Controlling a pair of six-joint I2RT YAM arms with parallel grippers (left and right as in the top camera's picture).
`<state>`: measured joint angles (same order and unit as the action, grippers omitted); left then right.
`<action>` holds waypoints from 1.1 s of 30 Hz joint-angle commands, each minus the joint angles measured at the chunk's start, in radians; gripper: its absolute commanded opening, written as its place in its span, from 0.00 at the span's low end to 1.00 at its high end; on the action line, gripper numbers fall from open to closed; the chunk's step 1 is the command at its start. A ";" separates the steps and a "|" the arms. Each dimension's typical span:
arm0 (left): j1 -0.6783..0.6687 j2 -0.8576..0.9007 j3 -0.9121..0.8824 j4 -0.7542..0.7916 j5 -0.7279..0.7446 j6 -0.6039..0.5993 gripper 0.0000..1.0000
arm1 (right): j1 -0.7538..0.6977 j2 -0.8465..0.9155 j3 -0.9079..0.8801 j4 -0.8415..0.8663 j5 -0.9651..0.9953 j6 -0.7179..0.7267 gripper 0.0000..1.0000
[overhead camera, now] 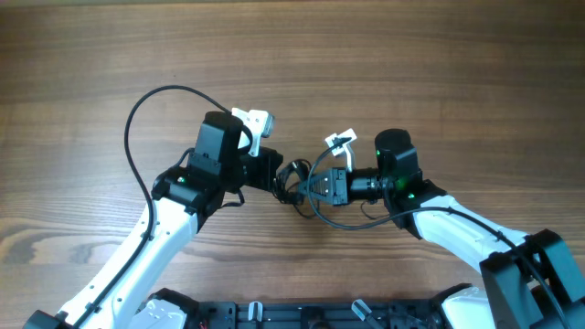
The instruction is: Untangle cables
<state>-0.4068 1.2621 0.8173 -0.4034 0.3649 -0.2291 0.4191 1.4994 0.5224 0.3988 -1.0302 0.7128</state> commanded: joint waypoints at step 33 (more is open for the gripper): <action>0.233 0.045 0.002 0.063 0.148 -0.139 0.04 | -0.002 0.000 0.006 -0.332 0.563 0.159 0.05</action>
<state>-0.2329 1.3117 0.8074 -0.3462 0.5510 -0.2703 0.4179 1.4918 0.5461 0.1345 -0.6857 0.7631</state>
